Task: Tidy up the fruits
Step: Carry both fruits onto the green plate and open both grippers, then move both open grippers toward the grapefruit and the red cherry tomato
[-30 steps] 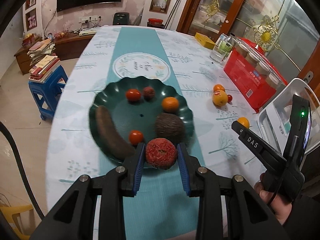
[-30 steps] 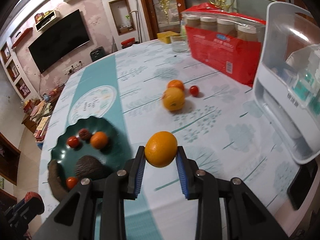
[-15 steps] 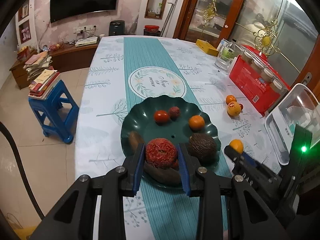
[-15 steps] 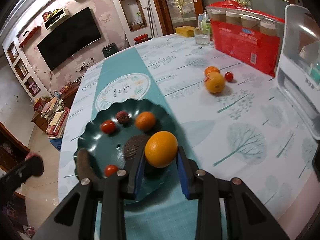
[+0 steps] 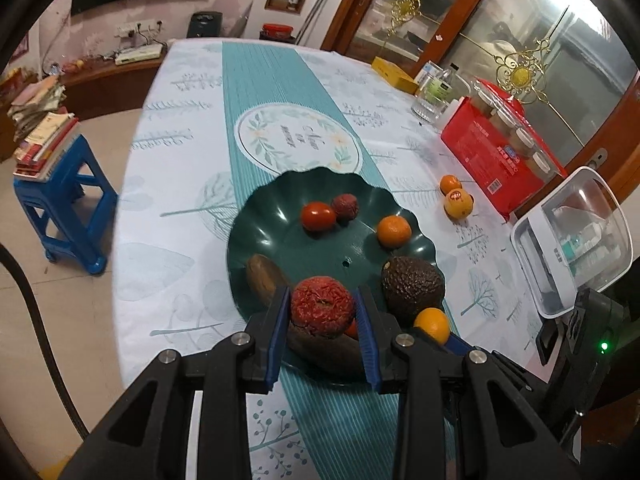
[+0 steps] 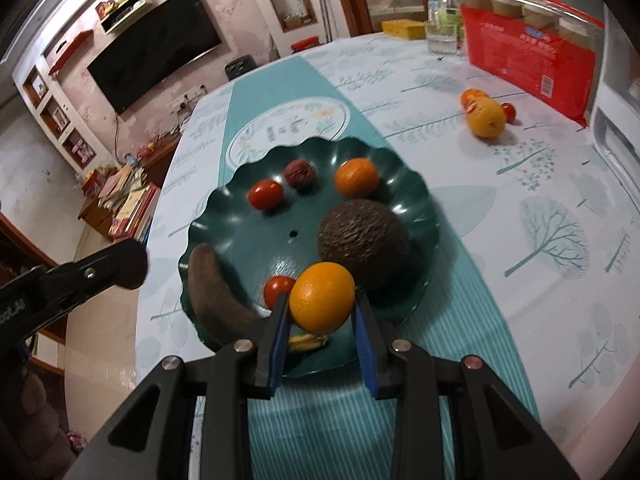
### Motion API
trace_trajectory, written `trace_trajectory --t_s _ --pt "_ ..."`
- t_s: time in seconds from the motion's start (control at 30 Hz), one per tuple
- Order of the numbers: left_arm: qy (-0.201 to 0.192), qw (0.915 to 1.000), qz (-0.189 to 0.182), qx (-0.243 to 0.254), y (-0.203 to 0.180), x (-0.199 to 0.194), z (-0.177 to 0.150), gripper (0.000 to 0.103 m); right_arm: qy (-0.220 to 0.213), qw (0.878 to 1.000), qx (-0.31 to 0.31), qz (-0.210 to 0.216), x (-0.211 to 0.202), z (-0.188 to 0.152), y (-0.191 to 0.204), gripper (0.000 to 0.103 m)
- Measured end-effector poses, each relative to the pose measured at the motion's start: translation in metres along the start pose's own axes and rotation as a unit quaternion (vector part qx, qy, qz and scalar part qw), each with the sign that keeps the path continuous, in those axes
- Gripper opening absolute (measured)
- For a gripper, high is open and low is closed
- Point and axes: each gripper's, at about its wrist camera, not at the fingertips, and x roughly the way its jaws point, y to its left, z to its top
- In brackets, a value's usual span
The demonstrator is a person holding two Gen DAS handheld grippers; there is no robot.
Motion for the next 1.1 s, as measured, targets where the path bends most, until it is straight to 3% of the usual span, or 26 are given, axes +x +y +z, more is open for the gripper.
trace_trajectory --t_s 0.23,0.4,0.47,0.67,1.1 --pt "0.017 0.9997 -0.019 -0.005 -0.001 0.020 0.001 0.031 0.008 1.000 -0.015 0.006 0.005 0.001 0.006 0.031" --pt "0.014 0.9997 -0.018 -0.004 -0.003 0.019 0.000 0.046 0.015 1.000 -0.012 0.014 0.008 0.003 0.006 0.035" --pt "0.012 0.9998 -0.015 -0.007 -0.003 0.016 0.000 0.051 0.015 1.000 -0.008 0.013 0.007 0.002 0.005 0.041" --pt "0.016 0.9996 0.009 -0.020 -0.006 0.008 -0.004 0.065 0.009 1.000 0.003 0.017 -0.002 -0.002 -0.001 0.041" --pt "0.051 0.9962 0.039 -0.057 -0.032 -0.007 -0.033 0.073 0.034 0.999 0.019 0.001 -0.028 -0.019 -0.049 0.042"
